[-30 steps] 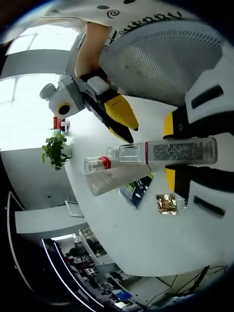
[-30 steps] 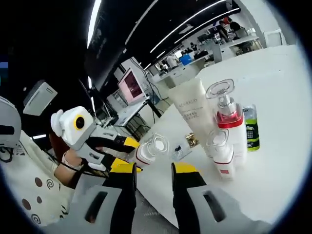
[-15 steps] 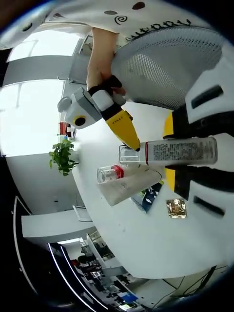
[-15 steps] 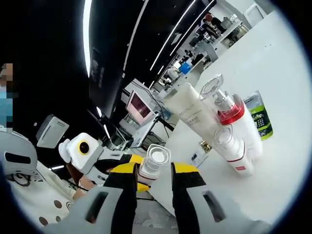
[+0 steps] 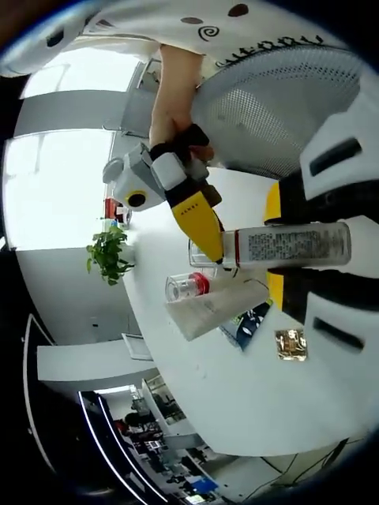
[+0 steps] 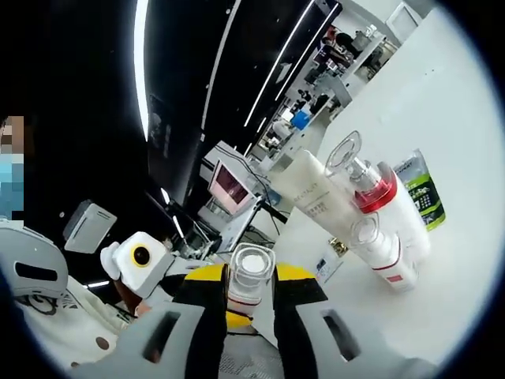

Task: Arrange the skincare products in the storage area until every visible bottle or jar stands upright without overlapping.

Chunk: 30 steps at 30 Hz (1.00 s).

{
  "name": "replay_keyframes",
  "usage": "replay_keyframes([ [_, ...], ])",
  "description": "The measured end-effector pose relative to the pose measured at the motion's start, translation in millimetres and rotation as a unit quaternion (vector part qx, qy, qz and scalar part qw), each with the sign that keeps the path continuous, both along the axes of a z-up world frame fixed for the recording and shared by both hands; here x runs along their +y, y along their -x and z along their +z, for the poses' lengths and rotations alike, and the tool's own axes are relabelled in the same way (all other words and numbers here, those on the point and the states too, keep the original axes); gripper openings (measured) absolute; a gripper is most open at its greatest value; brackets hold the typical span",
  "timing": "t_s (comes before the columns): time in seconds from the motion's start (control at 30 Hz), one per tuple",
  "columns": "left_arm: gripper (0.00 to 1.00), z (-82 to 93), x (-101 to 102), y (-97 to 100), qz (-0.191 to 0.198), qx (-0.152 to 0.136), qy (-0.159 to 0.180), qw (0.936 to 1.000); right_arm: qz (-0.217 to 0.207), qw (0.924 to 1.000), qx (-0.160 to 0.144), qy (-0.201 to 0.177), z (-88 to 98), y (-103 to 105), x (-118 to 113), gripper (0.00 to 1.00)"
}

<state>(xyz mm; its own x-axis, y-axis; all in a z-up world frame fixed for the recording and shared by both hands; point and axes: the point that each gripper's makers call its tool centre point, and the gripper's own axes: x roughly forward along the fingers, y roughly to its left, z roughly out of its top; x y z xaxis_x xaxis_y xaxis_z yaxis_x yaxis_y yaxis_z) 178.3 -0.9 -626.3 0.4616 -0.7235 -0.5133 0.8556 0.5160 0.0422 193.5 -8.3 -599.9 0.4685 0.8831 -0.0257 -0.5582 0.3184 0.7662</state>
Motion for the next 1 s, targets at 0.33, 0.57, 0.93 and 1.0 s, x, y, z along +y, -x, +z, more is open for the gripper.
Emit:
replay_keyframes([
  [0.33, 0.19, -10.5, -3, -6.9, 0.005, -0.007, -0.036, 0.9993, -0.016, 0.9981, -0.032, 0.051, -1.4, -5, 0, 0.20],
  [0.57, 0.19, -25.2, -1, -12.5, 0.020, 0.010, -0.058, 0.9980, -0.020, 0.9888, -0.080, 0.124, -7.8, -11, 3, 0.19],
  [0.93, 0.20, -42.0, -6, -21.5, 0.028, 0.030, -0.061, 0.9973, -0.020, 0.9617, -0.140, 0.235, -17.1, -15, 8, 0.20],
  [1.0, 0.20, -46.3, -8, -22.5, 0.026, 0.032, -0.066, 0.9970, -0.016, 0.9549, -0.148, 0.257, -20.4, -16, 9, 0.20],
])
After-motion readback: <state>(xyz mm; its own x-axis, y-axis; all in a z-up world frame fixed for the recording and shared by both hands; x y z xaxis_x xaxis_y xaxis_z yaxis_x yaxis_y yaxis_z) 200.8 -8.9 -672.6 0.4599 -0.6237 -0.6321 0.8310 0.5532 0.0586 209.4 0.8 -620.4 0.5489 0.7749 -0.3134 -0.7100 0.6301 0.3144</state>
